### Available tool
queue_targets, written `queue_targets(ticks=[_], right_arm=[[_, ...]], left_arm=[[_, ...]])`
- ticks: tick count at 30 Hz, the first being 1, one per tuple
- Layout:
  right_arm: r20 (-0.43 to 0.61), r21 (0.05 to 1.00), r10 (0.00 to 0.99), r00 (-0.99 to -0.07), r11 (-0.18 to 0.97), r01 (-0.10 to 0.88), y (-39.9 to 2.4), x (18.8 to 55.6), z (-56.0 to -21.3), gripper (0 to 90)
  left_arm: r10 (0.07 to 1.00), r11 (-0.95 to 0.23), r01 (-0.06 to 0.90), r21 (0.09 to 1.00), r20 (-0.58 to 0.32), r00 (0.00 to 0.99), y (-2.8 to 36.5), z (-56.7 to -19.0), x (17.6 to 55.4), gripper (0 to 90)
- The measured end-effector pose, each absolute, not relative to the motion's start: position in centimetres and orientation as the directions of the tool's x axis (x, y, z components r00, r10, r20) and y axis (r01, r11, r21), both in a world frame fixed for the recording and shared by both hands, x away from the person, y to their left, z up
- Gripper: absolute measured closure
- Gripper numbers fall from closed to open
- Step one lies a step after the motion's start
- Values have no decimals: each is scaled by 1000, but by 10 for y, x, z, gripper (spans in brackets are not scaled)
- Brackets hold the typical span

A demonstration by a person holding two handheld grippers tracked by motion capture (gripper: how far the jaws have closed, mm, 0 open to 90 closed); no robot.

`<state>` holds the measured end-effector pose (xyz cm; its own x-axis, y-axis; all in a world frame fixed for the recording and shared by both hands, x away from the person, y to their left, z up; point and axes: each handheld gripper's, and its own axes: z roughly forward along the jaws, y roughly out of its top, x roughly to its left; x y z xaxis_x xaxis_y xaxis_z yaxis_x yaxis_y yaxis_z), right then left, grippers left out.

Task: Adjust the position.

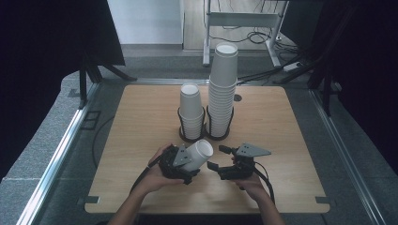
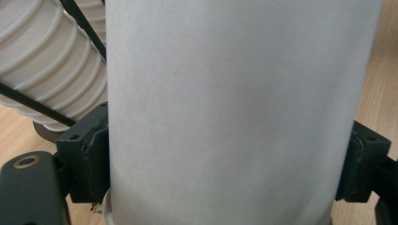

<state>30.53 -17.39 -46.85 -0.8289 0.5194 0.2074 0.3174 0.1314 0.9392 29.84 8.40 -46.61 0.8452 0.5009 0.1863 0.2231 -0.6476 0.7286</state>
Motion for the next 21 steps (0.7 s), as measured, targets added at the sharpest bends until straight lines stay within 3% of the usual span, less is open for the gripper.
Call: queue_targets(ticks=[10, 21], right_arm=[[126, 920, 520, -845, 256, 295, -171, 308, -469, 162], [88, 871, 470, -878, 391, 296, -174, 325, -444, 167]], left_arm=[[487, -670, 220, 709, 196, 851, 83, -470, 300, 126], [448, -722, 186, 666, 246, 859, 73, -464, 308, 126]])
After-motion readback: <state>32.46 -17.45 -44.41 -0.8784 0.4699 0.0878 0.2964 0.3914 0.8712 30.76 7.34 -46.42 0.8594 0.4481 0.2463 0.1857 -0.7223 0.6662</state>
